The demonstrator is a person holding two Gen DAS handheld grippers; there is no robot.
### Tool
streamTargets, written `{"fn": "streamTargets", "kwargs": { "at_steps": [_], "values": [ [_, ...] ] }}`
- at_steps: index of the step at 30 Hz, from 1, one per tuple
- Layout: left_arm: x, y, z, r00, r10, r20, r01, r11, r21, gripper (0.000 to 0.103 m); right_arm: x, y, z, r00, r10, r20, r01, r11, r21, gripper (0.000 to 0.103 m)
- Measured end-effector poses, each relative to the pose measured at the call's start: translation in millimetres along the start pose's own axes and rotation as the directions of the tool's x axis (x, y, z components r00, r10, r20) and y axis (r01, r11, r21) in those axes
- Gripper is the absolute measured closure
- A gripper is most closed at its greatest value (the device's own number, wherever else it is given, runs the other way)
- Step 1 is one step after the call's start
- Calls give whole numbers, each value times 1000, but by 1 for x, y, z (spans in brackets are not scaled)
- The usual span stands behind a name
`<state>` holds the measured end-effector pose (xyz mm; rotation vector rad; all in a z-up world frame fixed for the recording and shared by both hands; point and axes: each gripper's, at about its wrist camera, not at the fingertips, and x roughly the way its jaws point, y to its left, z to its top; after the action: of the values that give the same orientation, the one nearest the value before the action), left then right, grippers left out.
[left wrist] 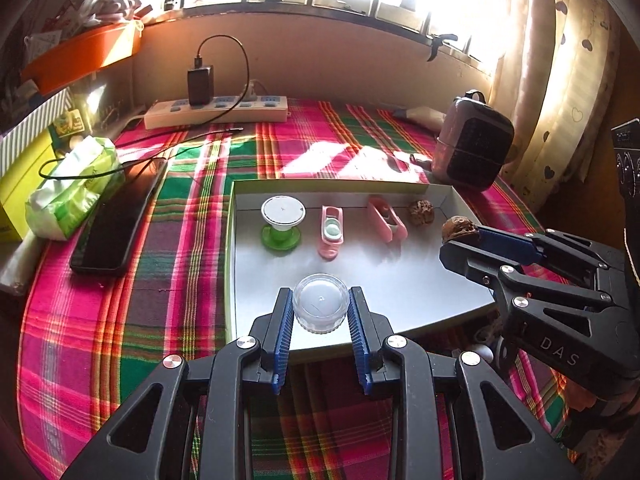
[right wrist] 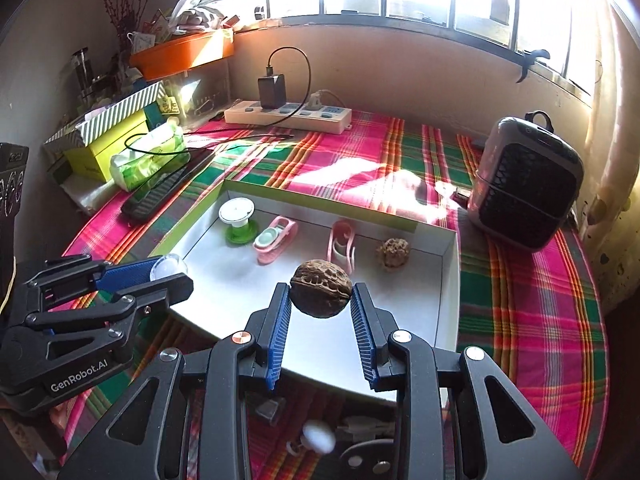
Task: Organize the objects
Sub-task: 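Lower white cup into box with left tool while right tool lowers walnut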
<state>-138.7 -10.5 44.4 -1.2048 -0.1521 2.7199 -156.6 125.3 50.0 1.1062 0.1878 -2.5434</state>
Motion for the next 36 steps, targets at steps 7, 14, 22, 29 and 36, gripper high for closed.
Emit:
{"fn": "streamTargets", "kwargs": {
  "at_steps": [7, 14, 22, 29, 36],
  "values": [
    [11, 6, 6, 1000, 10, -8, -10, 1000, -10, 78, 25, -2, 19, 999, 23, -38, -23, 1000, 6, 71],
    [22, 13, 10, 1000, 23, -18, -24, 1000, -20, 78, 48, 0, 30, 997, 2, -73, -3, 1000, -13, 71],
    [33, 19, 15, 999, 32, -31, -33, 999, -32, 78, 66, 3, 40, 997, -7, -82, 4, 999, -34, 71],
    [38, 20, 18, 999, 30, -31, -30, 999, -31, 78, 80, 9, 42, 995, -12, -100, 7, 999, -51, 70],
    [42, 18, 20, 999, 34, -30, -34, 999, -18, 78, 86, 12, 43, 994, -22, -105, 15, 998, -67, 70]
  ]
}}
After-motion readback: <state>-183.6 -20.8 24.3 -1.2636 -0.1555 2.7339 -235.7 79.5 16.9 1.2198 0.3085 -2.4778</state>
